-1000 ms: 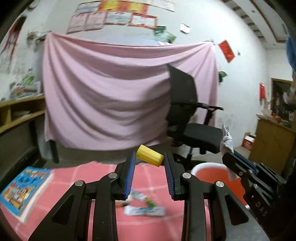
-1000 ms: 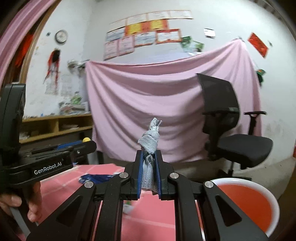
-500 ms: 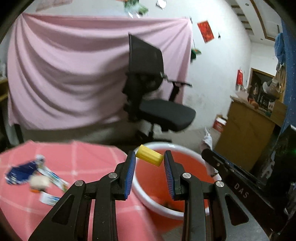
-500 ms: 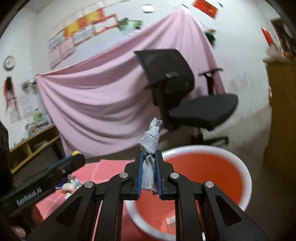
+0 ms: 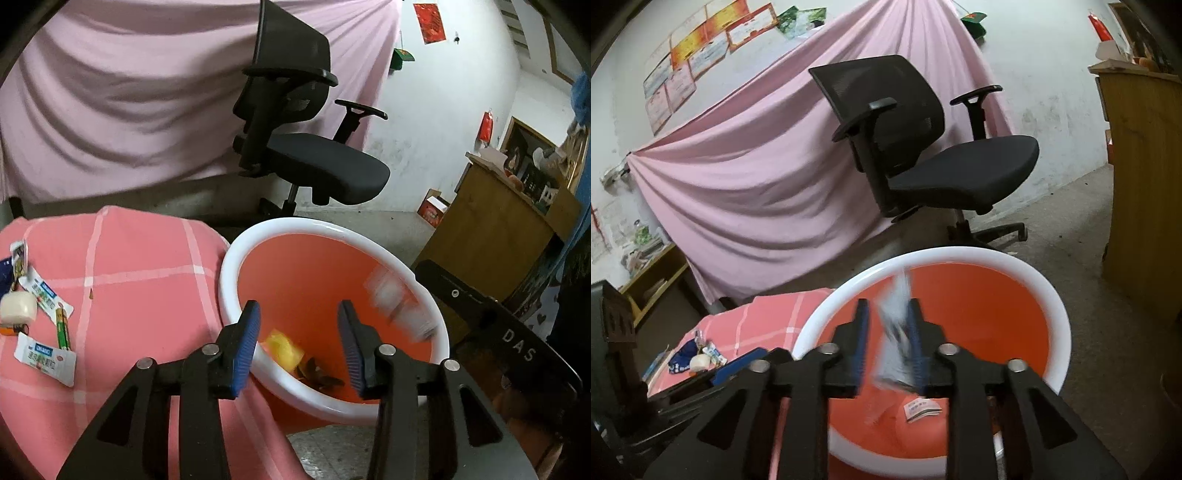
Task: Collect trash
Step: 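Open the right tool to drop the tissue while the left tool drops the cylinder, then move both open tools back over the trash on the table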
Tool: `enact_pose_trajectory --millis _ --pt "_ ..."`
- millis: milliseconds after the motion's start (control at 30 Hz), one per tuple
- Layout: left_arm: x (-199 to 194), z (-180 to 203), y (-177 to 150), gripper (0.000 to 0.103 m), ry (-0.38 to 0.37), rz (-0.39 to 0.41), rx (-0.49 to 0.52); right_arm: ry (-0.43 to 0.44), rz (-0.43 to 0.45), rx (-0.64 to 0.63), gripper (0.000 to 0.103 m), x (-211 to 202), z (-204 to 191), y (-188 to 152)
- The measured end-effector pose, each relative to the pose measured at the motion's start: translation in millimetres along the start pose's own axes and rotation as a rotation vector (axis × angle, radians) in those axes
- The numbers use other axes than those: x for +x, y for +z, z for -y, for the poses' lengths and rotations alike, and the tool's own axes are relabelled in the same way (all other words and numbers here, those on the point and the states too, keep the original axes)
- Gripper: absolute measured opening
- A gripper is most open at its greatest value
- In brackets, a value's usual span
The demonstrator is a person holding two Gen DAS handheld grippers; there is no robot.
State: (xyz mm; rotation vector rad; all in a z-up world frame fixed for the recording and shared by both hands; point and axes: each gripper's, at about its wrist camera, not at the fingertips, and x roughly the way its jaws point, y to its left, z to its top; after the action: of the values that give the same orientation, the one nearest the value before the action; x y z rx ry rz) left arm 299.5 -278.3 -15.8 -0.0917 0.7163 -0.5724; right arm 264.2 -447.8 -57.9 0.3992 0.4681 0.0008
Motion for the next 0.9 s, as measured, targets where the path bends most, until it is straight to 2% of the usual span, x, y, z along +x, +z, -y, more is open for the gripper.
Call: enact_pose_trajectory --millis 200,400,533,700,767,833,900 --pt "-12.6 -5.6 0.0 0.038 0.021 0.034 -0.026 -0.022 -0.011 0.005 0.032 3.7 0.4 1.1" --pt "-54.9 -20.4 6.3 0.038 0.091 0.168 -0.051 -0.017 0.039 -0.045 0.032 1.5 -17.9 8.4" --pt "-81.3 -33.9 11.8 0.043 0.155 0.229 -0.040 0.006 0.076 -0.069 0.032 -1.7 -34.4 10.1" --pt "-119.5 -52.8 7.1 0.044 0.242 0.313 -0.043 0.079 0.139 -0.095 0.032 -6.6 -65.9 11.4" --pt "-143.4 -60.2 3.7 0.046 0.297 0.372 -0.017 0.118 0.180 -0.107 0.035 -10.4 -81.1 11.6" --pt "-161.9 -68.8 -0.8 0.057 0.337 0.418 -0.015 0.148 0.218 -0.113 0.049 -14.0 -95.0 10.9" --pt "-175.0 -78.2 -4.4 0.058 0.355 0.454 -0.029 0.162 0.239 -0.123 0.051 -15.1 -109.0 10.1"
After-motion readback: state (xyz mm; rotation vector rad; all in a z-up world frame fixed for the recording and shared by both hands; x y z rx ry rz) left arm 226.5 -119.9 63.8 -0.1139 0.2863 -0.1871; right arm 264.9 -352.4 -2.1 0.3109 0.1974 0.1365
